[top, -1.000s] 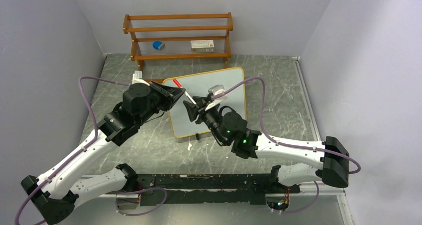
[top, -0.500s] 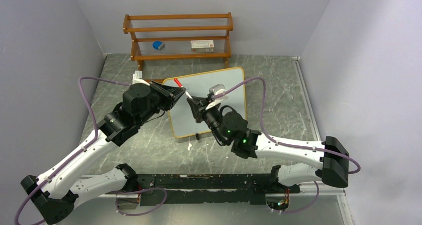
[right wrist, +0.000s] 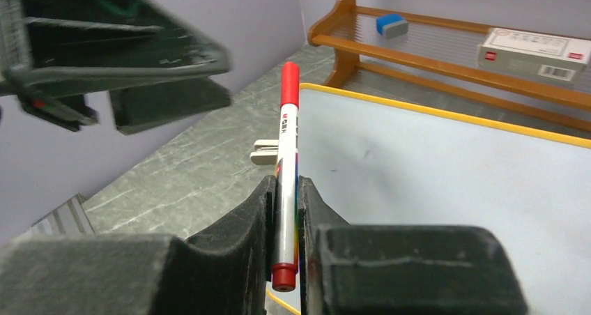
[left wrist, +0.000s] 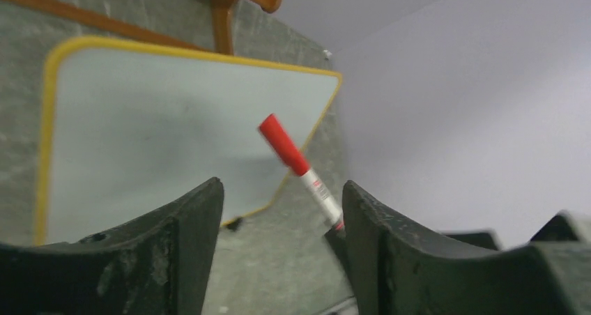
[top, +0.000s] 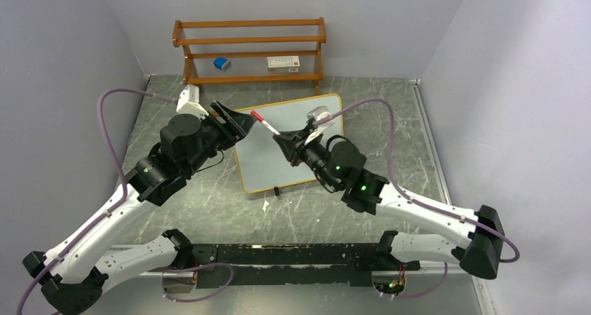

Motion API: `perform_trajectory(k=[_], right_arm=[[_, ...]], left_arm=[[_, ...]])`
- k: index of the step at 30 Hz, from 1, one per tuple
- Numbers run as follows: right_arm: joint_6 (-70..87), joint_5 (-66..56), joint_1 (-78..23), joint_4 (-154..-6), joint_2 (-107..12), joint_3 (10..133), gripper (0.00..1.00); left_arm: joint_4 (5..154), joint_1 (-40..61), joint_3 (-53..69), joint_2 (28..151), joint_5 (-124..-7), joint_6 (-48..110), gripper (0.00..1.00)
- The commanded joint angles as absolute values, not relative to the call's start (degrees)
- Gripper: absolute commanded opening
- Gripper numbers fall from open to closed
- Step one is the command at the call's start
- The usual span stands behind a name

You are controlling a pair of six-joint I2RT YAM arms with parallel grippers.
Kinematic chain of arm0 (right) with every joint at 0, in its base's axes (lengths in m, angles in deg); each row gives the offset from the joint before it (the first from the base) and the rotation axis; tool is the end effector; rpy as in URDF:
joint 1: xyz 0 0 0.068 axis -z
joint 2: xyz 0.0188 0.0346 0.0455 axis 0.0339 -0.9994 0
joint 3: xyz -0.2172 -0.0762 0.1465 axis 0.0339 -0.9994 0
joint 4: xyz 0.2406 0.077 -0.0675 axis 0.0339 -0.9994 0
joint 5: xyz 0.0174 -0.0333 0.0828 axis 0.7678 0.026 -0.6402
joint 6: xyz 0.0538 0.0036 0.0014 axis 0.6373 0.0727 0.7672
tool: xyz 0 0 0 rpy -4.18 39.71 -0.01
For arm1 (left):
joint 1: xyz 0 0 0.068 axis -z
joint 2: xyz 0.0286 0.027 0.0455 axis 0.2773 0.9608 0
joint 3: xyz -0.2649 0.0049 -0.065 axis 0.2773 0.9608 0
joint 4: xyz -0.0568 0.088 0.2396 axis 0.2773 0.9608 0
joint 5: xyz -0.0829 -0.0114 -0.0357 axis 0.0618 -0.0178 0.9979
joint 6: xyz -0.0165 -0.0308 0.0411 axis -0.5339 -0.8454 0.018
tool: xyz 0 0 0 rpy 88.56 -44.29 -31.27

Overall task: Write a sentence on the whiteboard
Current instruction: Pass from the left arm to the right, then pass from the right arm to the left

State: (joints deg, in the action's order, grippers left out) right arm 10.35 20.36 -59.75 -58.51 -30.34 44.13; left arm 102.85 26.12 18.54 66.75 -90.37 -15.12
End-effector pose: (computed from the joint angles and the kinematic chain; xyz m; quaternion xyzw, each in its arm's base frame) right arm 0.1346 0.2274 0.3536 -0.1954 0.6452 0.3392 0.6561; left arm 0.1530 -0.1251 0.3992 -0.1908 0.7496 -0.4039 0.4885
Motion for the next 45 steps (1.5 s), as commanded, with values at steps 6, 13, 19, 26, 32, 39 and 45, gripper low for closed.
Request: perform_trajectory(k=[6, 13, 19, 26, 32, 39, 45], right_arm=[[14.70, -1.49, -45.88, -75.36, -21.98, 46.98, 0.00], [12.52, -11.19, -43.15, -82.40, -19.25, 48.27, 0.00], [8.09, -17.27, -43.03, -85.73, -19.35, 50.02, 0.00], [6.99, -19.74, -43.06, -87.96, -20.71, 52.49, 0.00], [6.25, -22.12, -43.01, -87.99, -20.54, 52.69, 0.00], [6.87, -22.50, -43.06, -87.17, -20.23, 52.12, 0.00], [8.60, -23.97, -43.08, -84.84, -20.45, 51.44, 0.00]], left_arm=[[99.22, 26.52, 16.50, 65.64, -80.70, 33.13, 0.73], [98.10, 26.53, 18.61, 64.79, -69.36, 58.06, 0.75], [105.19, 26.53, 13.87, 68.39, -58.15, 68.78, 0.73], [102.54, 26.52, 20.13, 64.77, -54.74, 78.68, 0.72], [105.24, 26.56, 20.26, 65.96, -52.18, 83.05, 0.69], [108.47, 26.59, 17.96, 67.97, -47.60, 83.49, 0.63], [108.67, 26.59, 18.46, 68.14, -46.65, 83.22, 0.45]])
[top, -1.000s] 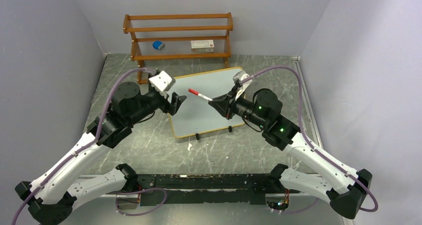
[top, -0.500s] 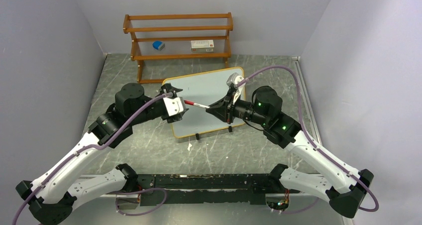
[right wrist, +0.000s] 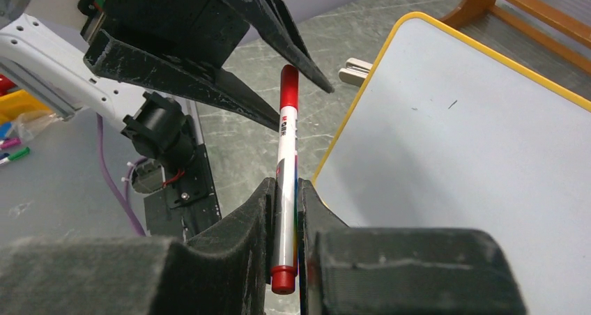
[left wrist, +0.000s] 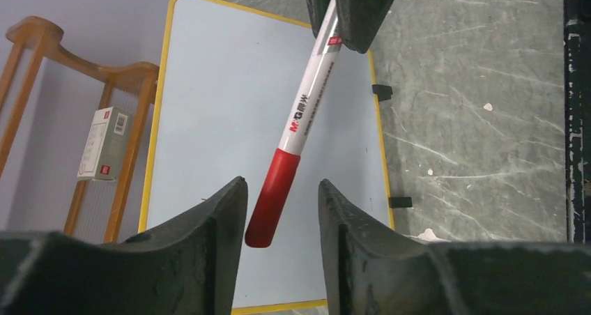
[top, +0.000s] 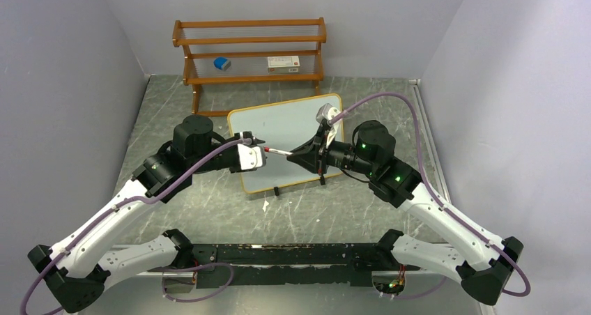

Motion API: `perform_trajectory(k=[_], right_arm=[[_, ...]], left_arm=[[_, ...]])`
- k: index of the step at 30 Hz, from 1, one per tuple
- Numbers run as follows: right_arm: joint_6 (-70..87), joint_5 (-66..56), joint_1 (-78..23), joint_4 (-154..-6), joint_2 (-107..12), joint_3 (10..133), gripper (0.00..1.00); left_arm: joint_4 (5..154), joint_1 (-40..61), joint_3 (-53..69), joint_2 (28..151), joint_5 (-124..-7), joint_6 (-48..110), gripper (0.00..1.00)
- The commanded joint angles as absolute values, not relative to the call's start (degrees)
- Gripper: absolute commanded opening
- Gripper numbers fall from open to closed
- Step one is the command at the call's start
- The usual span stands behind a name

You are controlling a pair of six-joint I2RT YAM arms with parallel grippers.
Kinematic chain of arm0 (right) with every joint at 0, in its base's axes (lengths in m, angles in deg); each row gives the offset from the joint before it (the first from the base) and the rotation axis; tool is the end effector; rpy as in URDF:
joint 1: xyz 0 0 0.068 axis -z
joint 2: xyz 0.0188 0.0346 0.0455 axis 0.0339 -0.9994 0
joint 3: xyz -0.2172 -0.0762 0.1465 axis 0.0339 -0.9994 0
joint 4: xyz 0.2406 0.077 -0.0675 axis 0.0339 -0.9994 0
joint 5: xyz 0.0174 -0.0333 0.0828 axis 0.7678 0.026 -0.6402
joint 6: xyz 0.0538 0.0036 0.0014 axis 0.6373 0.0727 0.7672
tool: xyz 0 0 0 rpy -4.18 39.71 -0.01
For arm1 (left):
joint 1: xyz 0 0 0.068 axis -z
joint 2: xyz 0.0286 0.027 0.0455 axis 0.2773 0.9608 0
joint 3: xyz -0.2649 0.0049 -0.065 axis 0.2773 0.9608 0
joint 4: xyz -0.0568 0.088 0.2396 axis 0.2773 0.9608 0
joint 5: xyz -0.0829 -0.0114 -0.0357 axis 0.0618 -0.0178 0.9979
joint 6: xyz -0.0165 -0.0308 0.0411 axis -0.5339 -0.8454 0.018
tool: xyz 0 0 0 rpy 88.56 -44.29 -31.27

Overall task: Write a sentence on the whiteboard
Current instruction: Pass from the right arm to the left

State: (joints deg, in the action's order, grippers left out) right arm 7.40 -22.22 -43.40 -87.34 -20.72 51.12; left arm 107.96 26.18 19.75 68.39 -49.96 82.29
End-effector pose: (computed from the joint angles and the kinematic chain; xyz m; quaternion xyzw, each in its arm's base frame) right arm 0.1408 0.1641 0.3805 -0.3823 0.6379 0.4271 0.5142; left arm 0.1402 -0.1469 0.3781 0.6166 0.5240 -0.1794 0.5594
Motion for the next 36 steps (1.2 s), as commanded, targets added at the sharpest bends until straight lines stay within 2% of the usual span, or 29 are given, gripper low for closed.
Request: perform_trajectory(k=[1, 7, 11, 15, 26, 30, 36], right_arm=[[8.67, -24.19, -43.06, -84.68, -20.57, 51.41, 0.00], [9.58, -24.75, -43.05, -84.25, -21.32, 50.72, 0.00], [11.03, -24.91, -43.09, -83.76, -21.74, 50.20, 0.00], [13.38, -25.54, -43.06, -82.90, -22.30, 50.11, 0.09], [12.84, -29.77, -43.06, -88.97, -26.43, 54.40, 0.33], [11.78, -31.34, -43.04, -92.01, -27.90, 56.19, 0.38], [11.30, -31.28, -42.87, -94.46, -27.26, 57.87, 0.50]], left_arm=[[108.64, 26.57, 18.35, 68.02, -46.49, 83.14, 0.44], [108.32, 26.61, 18.48, 67.68, -46.26, 82.82, 0.38], [108.36, 26.57, 18.58, 67.79, -46.07, 82.92, 0.19], [108.98, 26.57, 18.52, 68.02, -45.93, 83.83, 0.05], [110.92, 26.95, 17.61, 68.24, -47.12, 86.63, 0.05], [112.56, 27.54, 17.19, 67.90, -46.99, 87.66, 0.05], [117.33, 29.97, 16.08, 67.93, -51.49, 89.18, 0.05]])
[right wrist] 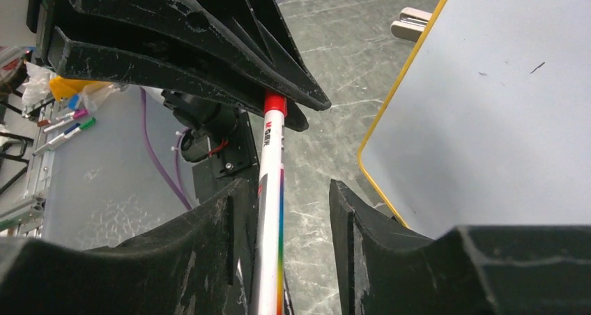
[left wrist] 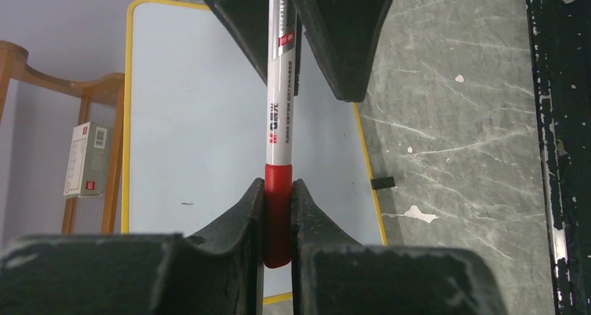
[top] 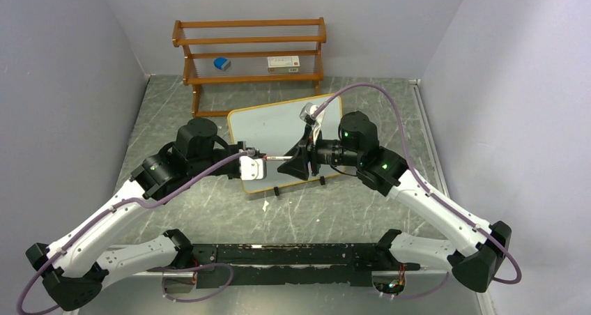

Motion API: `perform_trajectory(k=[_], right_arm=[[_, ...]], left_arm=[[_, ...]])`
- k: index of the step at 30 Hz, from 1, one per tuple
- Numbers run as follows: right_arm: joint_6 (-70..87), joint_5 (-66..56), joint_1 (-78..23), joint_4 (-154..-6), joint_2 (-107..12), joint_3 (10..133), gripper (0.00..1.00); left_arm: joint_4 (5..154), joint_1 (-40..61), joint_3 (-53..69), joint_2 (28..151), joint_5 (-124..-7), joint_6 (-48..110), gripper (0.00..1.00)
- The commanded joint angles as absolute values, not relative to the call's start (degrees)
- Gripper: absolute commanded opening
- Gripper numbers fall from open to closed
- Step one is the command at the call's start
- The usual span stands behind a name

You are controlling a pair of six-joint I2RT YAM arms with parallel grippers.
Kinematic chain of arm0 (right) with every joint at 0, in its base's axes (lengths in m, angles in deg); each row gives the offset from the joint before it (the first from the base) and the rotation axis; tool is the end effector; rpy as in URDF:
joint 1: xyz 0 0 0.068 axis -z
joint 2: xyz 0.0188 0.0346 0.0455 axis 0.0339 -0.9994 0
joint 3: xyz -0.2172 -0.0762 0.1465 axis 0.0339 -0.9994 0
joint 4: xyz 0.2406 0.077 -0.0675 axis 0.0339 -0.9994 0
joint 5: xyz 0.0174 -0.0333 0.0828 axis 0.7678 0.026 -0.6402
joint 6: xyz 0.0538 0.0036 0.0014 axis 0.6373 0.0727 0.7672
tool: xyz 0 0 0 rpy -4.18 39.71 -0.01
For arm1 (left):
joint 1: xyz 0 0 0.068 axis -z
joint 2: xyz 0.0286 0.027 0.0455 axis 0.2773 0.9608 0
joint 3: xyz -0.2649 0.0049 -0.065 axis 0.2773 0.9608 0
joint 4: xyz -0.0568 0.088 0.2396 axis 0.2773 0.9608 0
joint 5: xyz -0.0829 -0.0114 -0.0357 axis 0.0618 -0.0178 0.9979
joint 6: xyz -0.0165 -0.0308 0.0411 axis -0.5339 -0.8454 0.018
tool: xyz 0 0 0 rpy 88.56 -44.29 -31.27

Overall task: Write a sentence on the whiteboard
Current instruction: Pass from the right arm to the left

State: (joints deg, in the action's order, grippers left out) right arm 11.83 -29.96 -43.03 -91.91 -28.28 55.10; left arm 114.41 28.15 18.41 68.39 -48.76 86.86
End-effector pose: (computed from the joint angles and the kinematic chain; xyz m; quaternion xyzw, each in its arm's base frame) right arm 0.1588 0.1860 0.3693 -0.3911 0.6745 0.4701 0.4137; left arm 0.1303 -0.1479 0.3749 0.6597 0.5055 -0.1806 0.5260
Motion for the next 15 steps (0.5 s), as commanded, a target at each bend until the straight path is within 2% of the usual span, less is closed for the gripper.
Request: perform_trajectory(k=[1, 15], right_arm=[[11.15, -31.19, -42.62, -95.14, -27.22, 58.29, 0.51], [12.45, -37.70, -40.07, -97.44, -29.99, 61.14, 0.53]], left_arm=[[117.94, 30.29, 16.02, 67.84, -52.08, 89.37, 0.05], [119.47, 32.39, 15.25, 67.33, -52.85, 89.55, 0.05]])
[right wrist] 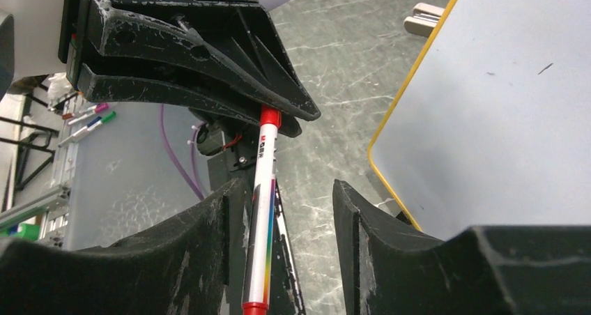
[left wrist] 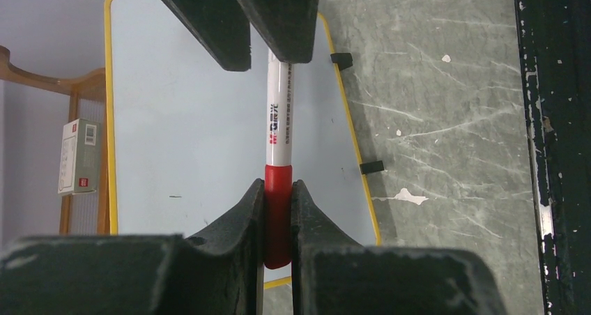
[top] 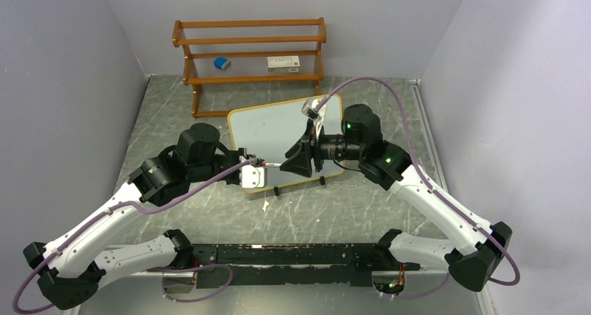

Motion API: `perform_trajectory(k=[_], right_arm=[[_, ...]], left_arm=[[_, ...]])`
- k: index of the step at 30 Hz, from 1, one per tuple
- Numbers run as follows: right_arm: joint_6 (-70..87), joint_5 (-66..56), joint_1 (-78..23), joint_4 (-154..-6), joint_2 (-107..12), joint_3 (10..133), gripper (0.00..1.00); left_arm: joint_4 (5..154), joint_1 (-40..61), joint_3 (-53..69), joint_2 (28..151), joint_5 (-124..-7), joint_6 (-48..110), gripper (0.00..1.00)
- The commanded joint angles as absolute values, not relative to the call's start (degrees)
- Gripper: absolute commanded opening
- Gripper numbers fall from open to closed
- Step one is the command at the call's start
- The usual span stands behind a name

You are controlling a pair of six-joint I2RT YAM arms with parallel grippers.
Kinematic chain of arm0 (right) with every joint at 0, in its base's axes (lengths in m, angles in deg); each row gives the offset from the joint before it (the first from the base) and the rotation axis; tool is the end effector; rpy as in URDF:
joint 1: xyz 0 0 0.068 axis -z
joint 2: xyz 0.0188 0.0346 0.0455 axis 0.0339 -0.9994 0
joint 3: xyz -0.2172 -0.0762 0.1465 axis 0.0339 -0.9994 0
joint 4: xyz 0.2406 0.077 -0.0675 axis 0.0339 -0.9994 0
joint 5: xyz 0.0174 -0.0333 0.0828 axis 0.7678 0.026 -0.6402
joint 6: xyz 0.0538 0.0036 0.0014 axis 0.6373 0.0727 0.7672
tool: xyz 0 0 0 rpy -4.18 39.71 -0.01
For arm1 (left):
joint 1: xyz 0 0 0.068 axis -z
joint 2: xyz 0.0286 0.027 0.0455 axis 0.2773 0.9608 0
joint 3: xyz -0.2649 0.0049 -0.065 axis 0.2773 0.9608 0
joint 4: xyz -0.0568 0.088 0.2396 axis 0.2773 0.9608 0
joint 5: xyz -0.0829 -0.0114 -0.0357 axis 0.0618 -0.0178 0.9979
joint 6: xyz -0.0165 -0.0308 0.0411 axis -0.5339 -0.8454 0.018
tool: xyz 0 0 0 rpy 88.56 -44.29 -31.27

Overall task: Write a sentence on the whiteboard
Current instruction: Pass from the right arm to the left, then open the pen cap from the whiteboard marker.

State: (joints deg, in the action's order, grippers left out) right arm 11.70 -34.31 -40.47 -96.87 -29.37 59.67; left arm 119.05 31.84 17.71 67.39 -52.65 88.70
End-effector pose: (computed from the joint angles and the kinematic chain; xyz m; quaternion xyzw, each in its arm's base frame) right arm 0.1645 0.1795 0.3844 -0.3943 0.6758 0.4808 0.3958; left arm 0.1167 -0.1485 0.3738 0.6824 0.5020 -0.1633 0.5055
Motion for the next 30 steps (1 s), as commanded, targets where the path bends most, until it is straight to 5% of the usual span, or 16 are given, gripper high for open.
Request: perform_trajectory(k=[1, 30], right_arm=[[12.41, -38.16, -40.07, -97.48, -30.14, 61.14, 0.52], [15.20, -40.05, -40.08, -92.31, -30.35, 58.94, 0.31]], left_arm=[[119.45, 32.35, 15.04, 67.60, -52.93, 89.61, 0.05], [117.01, 32.76, 15.32, 68.43, -55.05, 86.21, 0.05]])
